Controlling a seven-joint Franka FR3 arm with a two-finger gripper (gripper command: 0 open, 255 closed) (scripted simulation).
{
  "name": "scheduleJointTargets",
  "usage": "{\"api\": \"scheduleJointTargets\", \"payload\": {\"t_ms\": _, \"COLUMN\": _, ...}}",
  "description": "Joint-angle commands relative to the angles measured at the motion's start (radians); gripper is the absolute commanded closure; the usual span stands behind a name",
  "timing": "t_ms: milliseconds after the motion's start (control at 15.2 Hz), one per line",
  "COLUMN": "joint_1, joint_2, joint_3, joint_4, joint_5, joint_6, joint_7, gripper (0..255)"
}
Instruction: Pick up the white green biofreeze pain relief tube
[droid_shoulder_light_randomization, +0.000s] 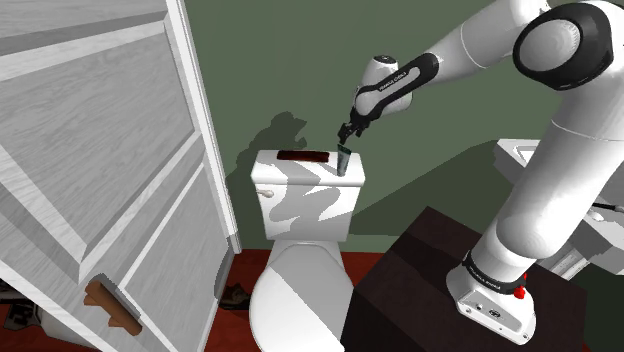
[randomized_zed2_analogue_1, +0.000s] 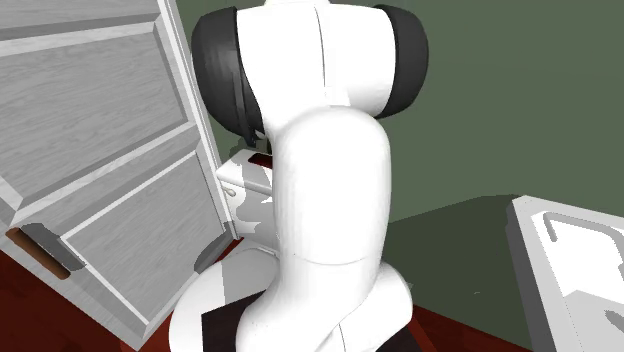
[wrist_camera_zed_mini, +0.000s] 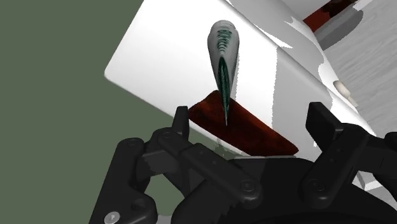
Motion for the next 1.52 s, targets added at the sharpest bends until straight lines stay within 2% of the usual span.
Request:
{"api": "scheduleJointTargets", "payload": {"t_ms": 0, "joint_1": -0.007, "joint_2": 0.079, "joint_3": 0.003, "joint_4": 0.055, "joint_5": 0.036, "joint_6": 0.031, "joint_7": -0.023, "gripper": 0}}
{"api": "scheduleJointTargets", "payload": {"t_ms": 264, "joint_1": -0.033, "joint_2": 0.211, "joint_3": 0.021, "joint_4": 0.156, "joint_5": 0.096, "joint_6": 0.073, "joint_7": -0.066, "gripper": 0}}
{"api": "scheduleJointTargets", "payload": {"t_ms": 726, "joint_1": -0.048, "joint_2": 0.285, "joint_3": 0.041, "joint_4": 0.145, "joint_5": 0.126, "joint_6": 0.157, "joint_7": -0.089, "gripper": 0}}
{"api": "scheduleJointTargets", "payload": {"t_ms": 858, "joint_1": -0.049, "joint_2": 0.285, "joint_3": 0.042, "joint_4": 0.145, "joint_5": 0.126, "joint_6": 0.158, "joint_7": -0.089, "gripper": 0}}
{"api": "scheduleJointTargets", "payload": {"t_ms": 924, "joint_1": -0.049, "joint_2": 0.285, "joint_3": 0.042, "joint_4": 0.145, "joint_5": 0.126, "joint_6": 0.158, "joint_7": -0.089, "gripper": 255}}
{"api": "scheduleJointTargets", "payload": {"t_ms": 1452, "joint_1": -0.049, "joint_2": 0.286, "joint_3": 0.042, "joint_4": 0.146, "joint_5": 0.126, "joint_6": 0.158, "joint_7": -0.089, "gripper": 255}}
